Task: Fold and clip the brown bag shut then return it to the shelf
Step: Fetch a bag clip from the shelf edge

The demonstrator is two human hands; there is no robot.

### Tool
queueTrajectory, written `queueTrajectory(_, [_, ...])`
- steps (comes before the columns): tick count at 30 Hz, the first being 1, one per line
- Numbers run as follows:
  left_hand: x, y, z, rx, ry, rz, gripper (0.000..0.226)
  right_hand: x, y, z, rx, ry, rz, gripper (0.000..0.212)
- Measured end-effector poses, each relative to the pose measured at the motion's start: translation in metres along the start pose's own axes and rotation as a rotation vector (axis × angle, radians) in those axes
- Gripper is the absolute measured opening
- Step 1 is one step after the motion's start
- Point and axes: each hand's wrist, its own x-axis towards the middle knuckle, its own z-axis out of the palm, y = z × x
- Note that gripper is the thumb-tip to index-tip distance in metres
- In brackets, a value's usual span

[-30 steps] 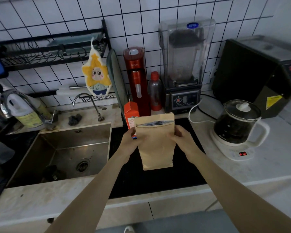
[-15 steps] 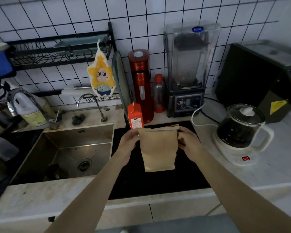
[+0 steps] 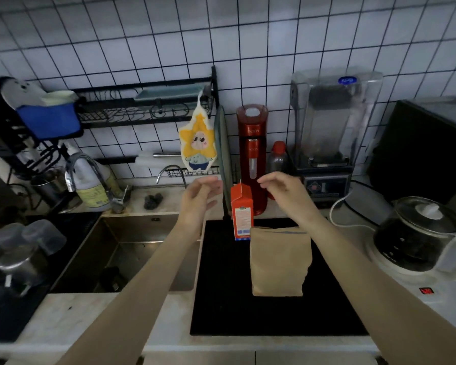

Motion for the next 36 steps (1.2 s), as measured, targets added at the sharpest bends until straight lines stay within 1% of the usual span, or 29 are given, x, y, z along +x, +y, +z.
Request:
queueTrajectory(3, [0.007,0.029,-0.025,0.141,0.016,0.198,0.015,0.015,-0.025,0.024,-0.089,-0.053,-0.112,0.022])
queueTrajectory(6, [0.016,0.068,-0.062,0.139,0.119,0.400,0.018,0.041,-0.064,0.054,-0.150,-0.093,-0.253,0.022])
queueTrajectory(8, [0.022,0.096,-0.084,0.131,0.186,0.499,0.018,0.057,-0.092,0.071,-0.179,-0.133,-0.346,0.022])
queueTrajectory(11, [0.037,0.135,-0.117,0.208,0.235,0.627,0.020,0.082,-0.144,0.098,-0.222,-0.143,-0.504,0.022])
queueTrajectory(13, [0.048,0.158,-0.137,0.264,0.245,0.697,0.025,0.098,-0.179,0.115,-0.319,-0.116,-0.624,0.023])
queueTrajectory(15, [0.061,0.178,-0.158,0.322,0.273,0.739,0.029,0.115,-0.214,0.131,-0.472,-0.078,-0.755,0.024])
queueTrajectory(18, [0.078,0.211,-0.190,0.481,0.316,0.804,0.035,0.140,-0.261,0.153,-0.698,0.032,-0.914,0.026])
queueTrajectory(20, [0.087,0.233,-0.210,0.576,0.354,0.868,0.037,0.155,-0.290,0.166,-0.787,0.125,-0.992,0.029])
queueTrajectory(24, [0.105,0.269,-0.235,0.603,0.416,0.920,0.040,0.182,-0.330,0.178,-0.818,0.310,-1.052,0.038])
queueTrajectory(27, [0.122,0.293,-0.249,0.611,0.442,0.936,0.040,0.203,-0.356,0.187,-0.864,0.413,-1.039,0.050])
queueTrajectory(29, [0.134,0.306,-0.254,0.646,0.454,0.950,0.038,0.216,-0.369,0.189,-0.902,0.445,-1.001,0.060])
queueTrajectory(31, [0.145,0.315,-0.254,0.677,0.448,0.975,0.034,0.229,-0.376,0.188,-0.933,0.449,-0.943,0.066])
queueTrajectory(33, [0.156,0.322,-0.252,0.725,0.458,1.024,0.033,0.239,-0.377,0.186,-0.983,0.450,-0.873,0.067])
queueTrajectory(36, [0.177,0.333,-0.252,0.814,0.507,1.108,0.029,0.248,-0.376,0.185,-1.021,0.473,-0.856,0.064])
